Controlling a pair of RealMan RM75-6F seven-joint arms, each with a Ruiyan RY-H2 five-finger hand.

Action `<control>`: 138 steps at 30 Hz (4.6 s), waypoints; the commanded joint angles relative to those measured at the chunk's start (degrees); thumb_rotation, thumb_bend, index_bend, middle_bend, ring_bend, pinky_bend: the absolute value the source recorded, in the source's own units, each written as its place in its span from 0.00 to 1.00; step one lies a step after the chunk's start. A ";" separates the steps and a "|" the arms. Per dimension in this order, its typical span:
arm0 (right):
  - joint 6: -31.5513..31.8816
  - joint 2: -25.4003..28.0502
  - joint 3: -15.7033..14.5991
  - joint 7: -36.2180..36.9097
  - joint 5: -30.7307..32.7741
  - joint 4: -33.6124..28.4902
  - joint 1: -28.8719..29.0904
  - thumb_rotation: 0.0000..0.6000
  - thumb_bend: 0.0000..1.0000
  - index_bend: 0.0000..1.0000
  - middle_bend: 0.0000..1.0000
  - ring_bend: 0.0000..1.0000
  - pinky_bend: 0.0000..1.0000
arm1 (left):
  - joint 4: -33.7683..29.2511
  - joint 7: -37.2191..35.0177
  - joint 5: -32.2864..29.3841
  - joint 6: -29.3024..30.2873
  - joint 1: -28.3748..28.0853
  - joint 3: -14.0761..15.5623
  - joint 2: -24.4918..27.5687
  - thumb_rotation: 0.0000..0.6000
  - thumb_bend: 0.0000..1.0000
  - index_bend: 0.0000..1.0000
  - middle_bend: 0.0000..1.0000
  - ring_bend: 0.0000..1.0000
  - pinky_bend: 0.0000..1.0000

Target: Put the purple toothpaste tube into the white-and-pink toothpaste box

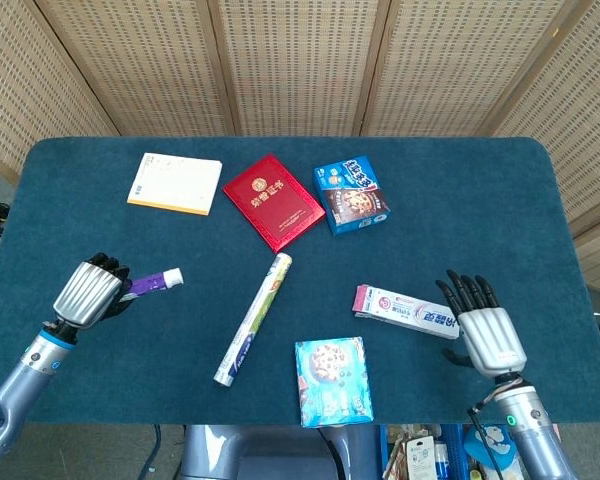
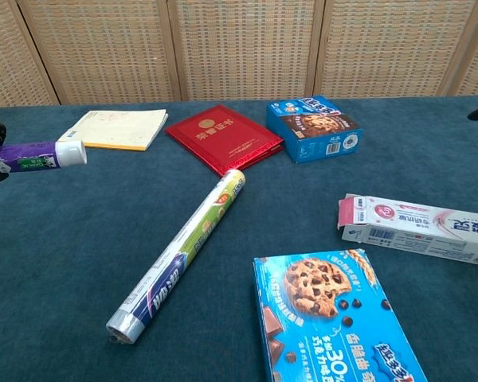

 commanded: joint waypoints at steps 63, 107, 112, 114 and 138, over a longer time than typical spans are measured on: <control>-9.91 -19.35 1.00 -3.54 28.78 19.96 16.73 1.00 0.21 0.09 0.00 0.00 0.00 | -2.49 3.24 -0.07 -1.04 -0.21 -0.68 1.70 1.00 0.38 0.93 0.69 0.52 0.44; -8.91 -16.77 6.66 20.11 11.61 11.35 15.99 1.00 0.21 0.66 0.55 0.42 0.40 | -11.91 -2.61 1.21 -3.93 -2.60 -0.23 5.19 1.00 0.38 0.94 0.69 0.52 0.44; -8.75 -16.99 6.90 18.22 13.35 11.07 16.58 1.00 0.21 0.66 0.55 0.42 0.40 | -12.90 -2.01 1.93 -5.32 -3.76 -0.16 5.86 1.00 0.38 0.94 0.69 0.52 0.44; -8.41 -17.31 6.86 17.07 14.10 10.94 16.78 1.00 0.21 0.66 0.55 0.42 0.40 | -13.21 -2.18 2.54 -5.50 -4.32 -0.18 6.14 1.00 0.38 0.95 0.69 0.52 0.44; -7.70 -18.60 6.96 15.24 15.80 8.02 18.40 1.00 0.21 0.66 0.55 0.42 0.40 | -21.97 -3.09 0.36 -11.56 -7.74 -1.19 8.66 1.00 0.38 0.95 0.69 0.52 0.44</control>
